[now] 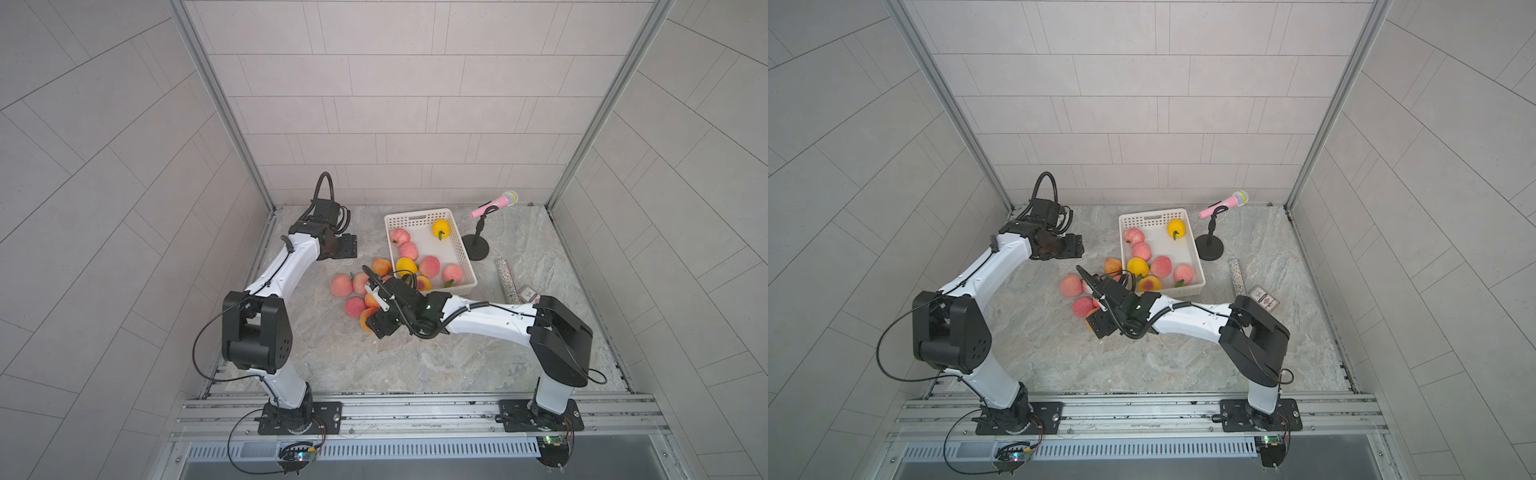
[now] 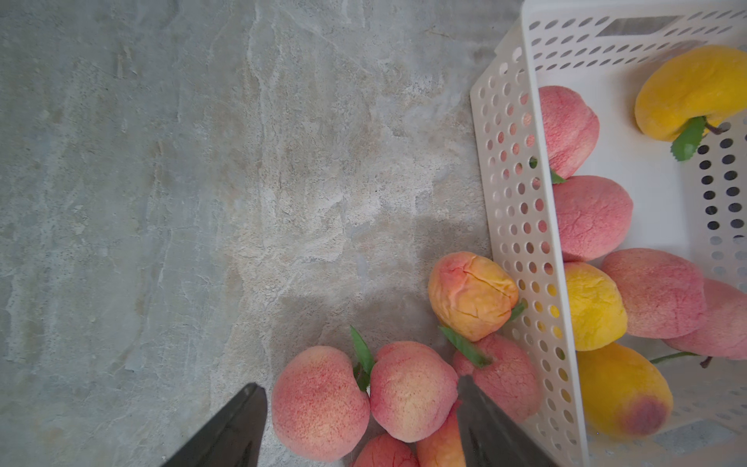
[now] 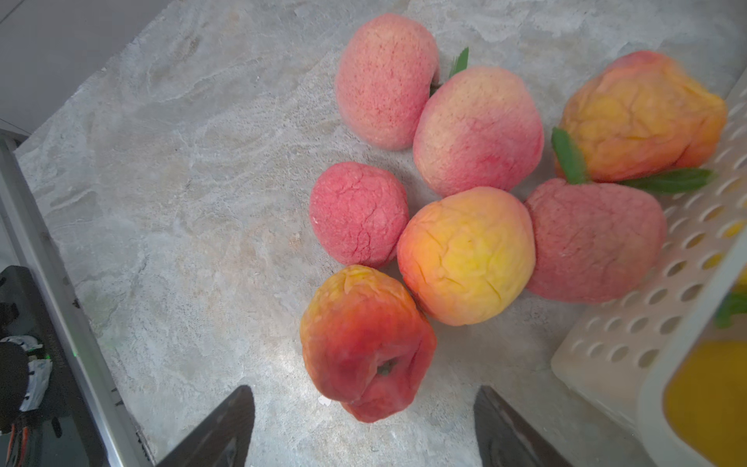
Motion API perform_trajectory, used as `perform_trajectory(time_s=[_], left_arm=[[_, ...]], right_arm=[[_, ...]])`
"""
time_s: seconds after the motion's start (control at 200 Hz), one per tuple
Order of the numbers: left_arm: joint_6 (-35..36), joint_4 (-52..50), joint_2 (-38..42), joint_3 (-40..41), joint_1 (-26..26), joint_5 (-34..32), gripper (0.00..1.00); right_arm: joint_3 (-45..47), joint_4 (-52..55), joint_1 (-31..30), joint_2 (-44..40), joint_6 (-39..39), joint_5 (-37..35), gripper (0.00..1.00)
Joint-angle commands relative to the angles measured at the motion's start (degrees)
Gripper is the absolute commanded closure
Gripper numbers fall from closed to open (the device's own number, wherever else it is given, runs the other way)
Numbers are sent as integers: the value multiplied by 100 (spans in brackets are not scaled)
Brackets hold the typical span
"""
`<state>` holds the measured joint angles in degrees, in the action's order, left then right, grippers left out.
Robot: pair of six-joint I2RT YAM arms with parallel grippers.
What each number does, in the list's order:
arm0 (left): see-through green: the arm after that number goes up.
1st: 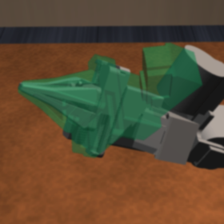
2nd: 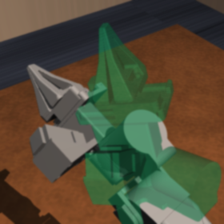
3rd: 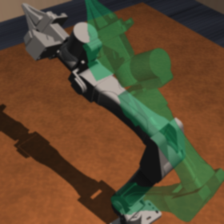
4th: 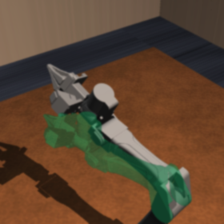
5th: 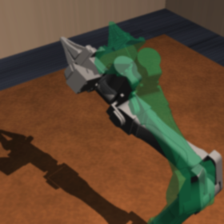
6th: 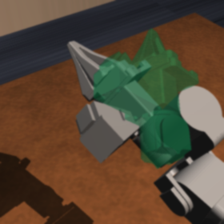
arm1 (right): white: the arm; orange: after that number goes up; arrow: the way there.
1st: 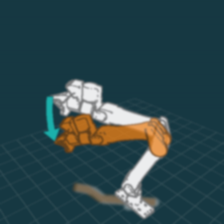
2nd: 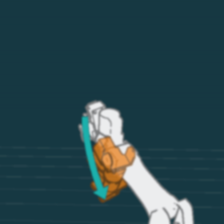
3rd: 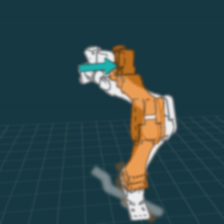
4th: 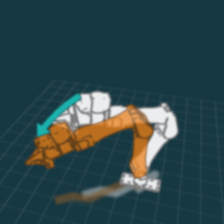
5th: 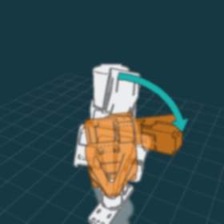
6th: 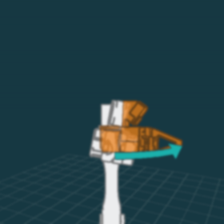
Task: Put the peaches into the basket
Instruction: Pick up the peach from the center of the board.
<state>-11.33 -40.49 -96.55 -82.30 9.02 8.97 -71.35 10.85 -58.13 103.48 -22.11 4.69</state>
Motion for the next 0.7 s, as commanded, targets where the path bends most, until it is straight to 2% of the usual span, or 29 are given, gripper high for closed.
perform_trajectory(time_s=[0.0, 0.28, 0.695], left_arm=[[77, -46, 32, -38, -7, -41, 20], [107, -64, 57, -58, -14, -53, 20], [114, -55, 43, -58, -37, -18, 20]], right_arm=[[-262, 215, -23, 213, -127, -153, 13], [-712, 667, -67, 713, -160, -53, 13], [-845, 669, -72, 1089, -189, -19, 14]])
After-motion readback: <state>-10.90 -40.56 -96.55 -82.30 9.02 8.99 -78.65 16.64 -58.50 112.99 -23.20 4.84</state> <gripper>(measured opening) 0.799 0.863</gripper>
